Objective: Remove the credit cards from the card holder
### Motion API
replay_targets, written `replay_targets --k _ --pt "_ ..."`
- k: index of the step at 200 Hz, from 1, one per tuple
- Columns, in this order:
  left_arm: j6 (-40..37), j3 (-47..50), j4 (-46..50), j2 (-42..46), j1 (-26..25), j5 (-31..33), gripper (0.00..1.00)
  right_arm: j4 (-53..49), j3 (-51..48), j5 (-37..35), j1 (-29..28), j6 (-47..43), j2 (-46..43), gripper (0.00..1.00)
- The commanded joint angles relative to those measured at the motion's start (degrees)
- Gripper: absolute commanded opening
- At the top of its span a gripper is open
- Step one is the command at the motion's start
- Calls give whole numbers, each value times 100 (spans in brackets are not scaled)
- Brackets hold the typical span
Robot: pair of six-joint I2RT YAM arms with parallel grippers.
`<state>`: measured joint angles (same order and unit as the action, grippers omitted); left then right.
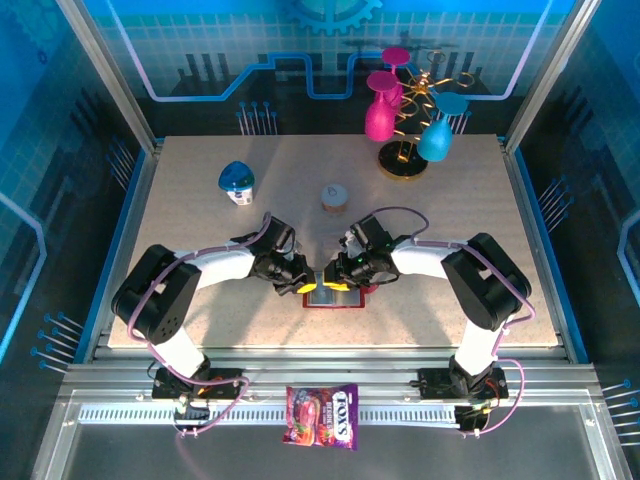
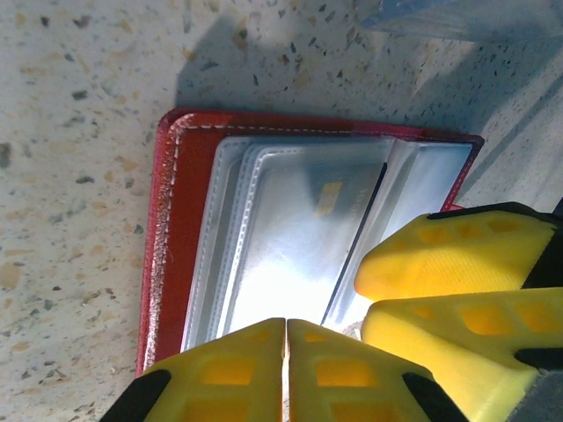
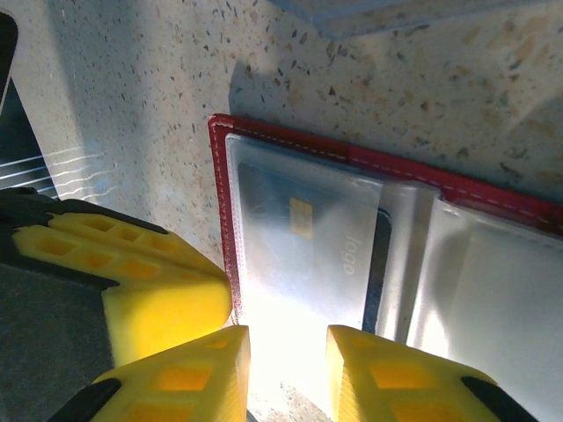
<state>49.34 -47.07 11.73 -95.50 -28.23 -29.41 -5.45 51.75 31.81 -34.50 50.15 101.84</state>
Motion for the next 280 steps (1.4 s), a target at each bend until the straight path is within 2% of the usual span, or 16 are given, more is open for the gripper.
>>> replay_targets --k 1,164,280 --pt "-146 76 171 -91 47 -112 9 58 -48 93 -65 53 85 30" --pt "-144 150 198 -249 47 -54 7 -526 92 -232 -57 -245 144 33" --pt "-68 201 187 -311 46 -70 7 -794 100 -443 -39 -376 22 38"
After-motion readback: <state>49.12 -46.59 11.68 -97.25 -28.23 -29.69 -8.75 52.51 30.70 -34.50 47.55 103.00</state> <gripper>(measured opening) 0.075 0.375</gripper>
